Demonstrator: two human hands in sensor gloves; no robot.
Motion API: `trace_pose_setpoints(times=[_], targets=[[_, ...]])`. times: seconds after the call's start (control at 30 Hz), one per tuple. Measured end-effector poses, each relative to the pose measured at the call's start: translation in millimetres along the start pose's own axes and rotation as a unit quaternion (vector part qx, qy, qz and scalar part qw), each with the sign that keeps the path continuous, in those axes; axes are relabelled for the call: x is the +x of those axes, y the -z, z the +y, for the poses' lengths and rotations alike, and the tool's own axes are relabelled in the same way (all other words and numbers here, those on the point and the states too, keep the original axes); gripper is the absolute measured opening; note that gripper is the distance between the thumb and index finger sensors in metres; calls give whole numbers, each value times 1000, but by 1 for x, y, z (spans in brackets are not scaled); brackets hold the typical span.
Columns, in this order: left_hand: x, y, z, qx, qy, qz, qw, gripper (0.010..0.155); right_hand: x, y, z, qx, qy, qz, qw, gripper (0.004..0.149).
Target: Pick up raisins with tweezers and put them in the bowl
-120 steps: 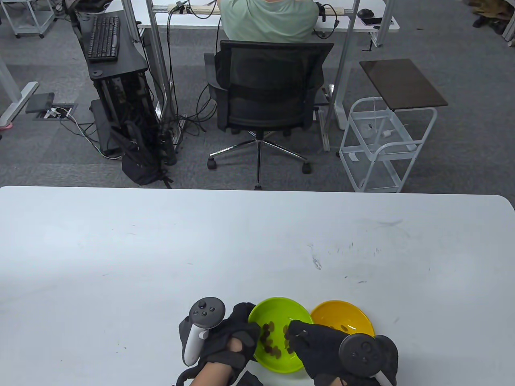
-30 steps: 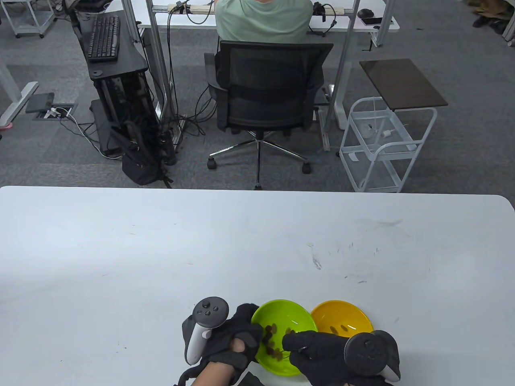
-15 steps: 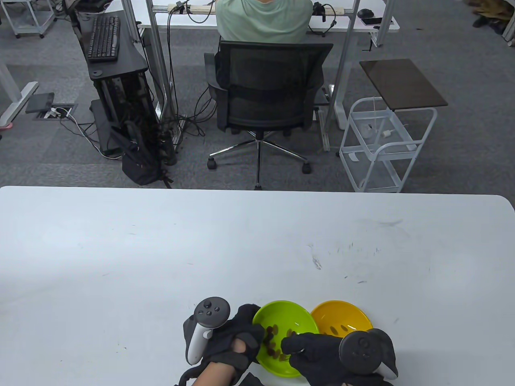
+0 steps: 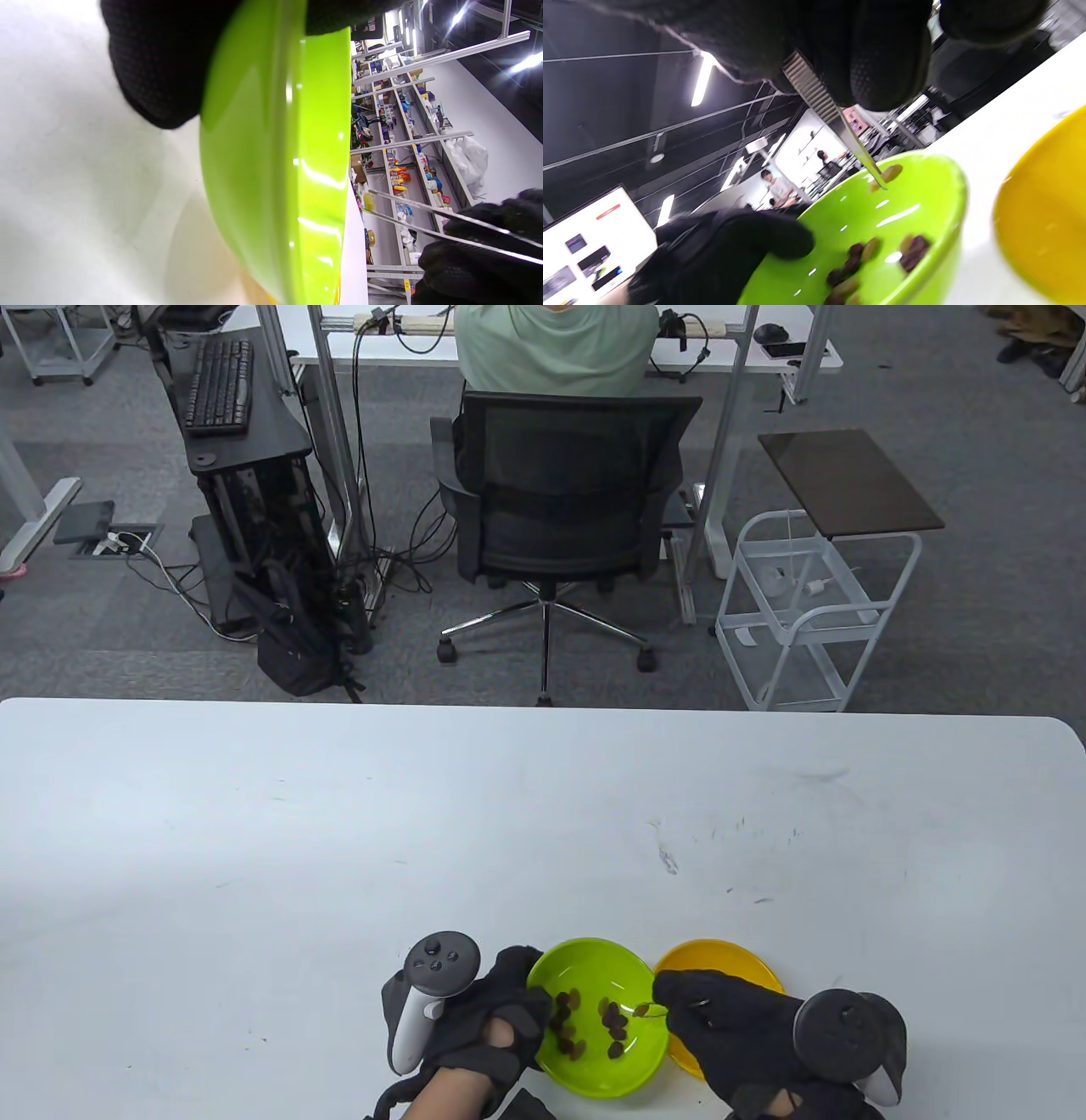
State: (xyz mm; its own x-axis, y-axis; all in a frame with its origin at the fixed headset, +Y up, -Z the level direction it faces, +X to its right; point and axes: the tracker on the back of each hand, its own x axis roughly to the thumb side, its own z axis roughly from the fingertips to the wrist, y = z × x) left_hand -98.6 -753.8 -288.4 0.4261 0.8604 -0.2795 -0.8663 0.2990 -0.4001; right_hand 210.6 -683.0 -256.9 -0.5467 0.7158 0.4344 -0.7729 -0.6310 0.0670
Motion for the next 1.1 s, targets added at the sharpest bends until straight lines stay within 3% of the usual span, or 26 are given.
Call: trace_pose_setpoints(times=[0.33,0.63,0.83,1.1], targets=[[0,0,1,1,3,1,1000,62,-52,0,0,35,-64,110,991,41],[-1,0,2,4,3,3,1000,62,-64,2,10,85,-76,142,983,42],[-1,1,3,4,6,4,1000,62,-54,3,6,75,-79,127,986,43],[0,1,1,1,6,3,1000,62,-11,0,-4,15,-38,34,999,43]])
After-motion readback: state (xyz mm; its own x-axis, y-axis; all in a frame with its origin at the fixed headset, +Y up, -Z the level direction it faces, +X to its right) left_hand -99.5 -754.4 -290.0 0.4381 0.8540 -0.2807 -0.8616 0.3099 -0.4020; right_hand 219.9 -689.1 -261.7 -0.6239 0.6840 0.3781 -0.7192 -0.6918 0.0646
